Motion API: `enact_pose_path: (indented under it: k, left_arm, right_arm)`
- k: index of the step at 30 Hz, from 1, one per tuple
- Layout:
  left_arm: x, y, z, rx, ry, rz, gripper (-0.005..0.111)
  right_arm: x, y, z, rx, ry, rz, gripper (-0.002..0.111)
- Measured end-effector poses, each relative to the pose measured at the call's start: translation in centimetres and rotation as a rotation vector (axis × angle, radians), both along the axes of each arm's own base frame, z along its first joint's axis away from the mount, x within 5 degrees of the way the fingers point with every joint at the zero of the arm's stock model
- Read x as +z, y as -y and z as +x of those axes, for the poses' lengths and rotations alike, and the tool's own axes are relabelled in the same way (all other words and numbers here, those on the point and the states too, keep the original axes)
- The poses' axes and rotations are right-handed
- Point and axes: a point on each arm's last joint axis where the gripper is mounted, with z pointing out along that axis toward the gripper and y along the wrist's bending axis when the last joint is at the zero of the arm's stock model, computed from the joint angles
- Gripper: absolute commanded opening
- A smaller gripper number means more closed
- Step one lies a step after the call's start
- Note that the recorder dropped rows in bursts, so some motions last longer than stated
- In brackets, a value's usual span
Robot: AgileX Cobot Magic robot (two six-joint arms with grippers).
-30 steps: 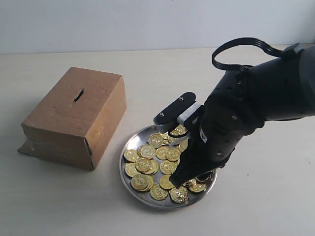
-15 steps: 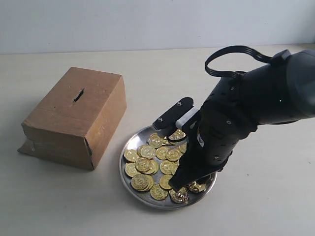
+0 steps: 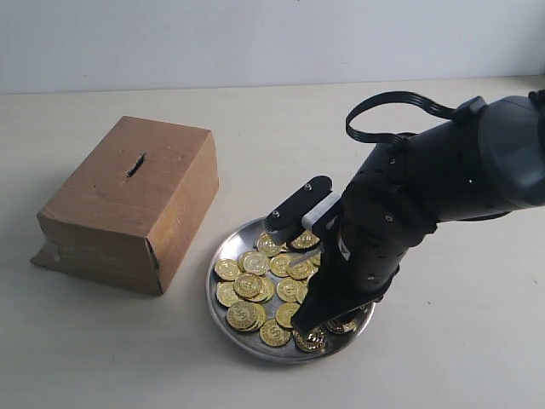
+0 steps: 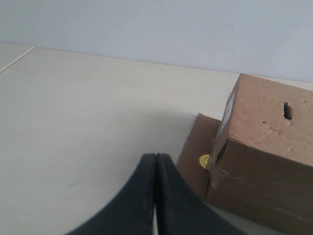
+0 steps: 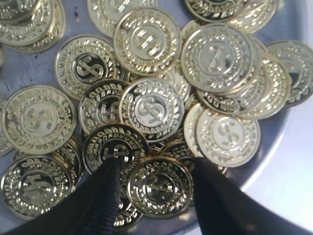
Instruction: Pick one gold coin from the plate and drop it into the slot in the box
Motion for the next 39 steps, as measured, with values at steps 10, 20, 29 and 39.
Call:
enact_pose_path:
  k: [10,20,29,39]
  left_arm:
    - [0.0,0.0,0.0,0.0,0.0,0.0,0.0]
    - [0.0,0.0,0.0,0.0,0.0,0.0,0.0]
    - [0.0,0.0,0.0,0.0,0.0,0.0,0.0]
    - [0.0,0.0,0.0,0.0,0.0,0.0,0.0]
  right_arm:
    - [-0.02,0.14,-0.13,-0.009,-0.014,-0.014,0.046]
    - [-0.49,-0.03,0.09,-0.008,-0.02,-0.018,0.046]
    - [-0.56,-0.07,0.06,-0.017,-0.027,-0.014,0.039]
    - [-0.56,-0.09,0.04,-0.023,-0.03,-0.01,0.016]
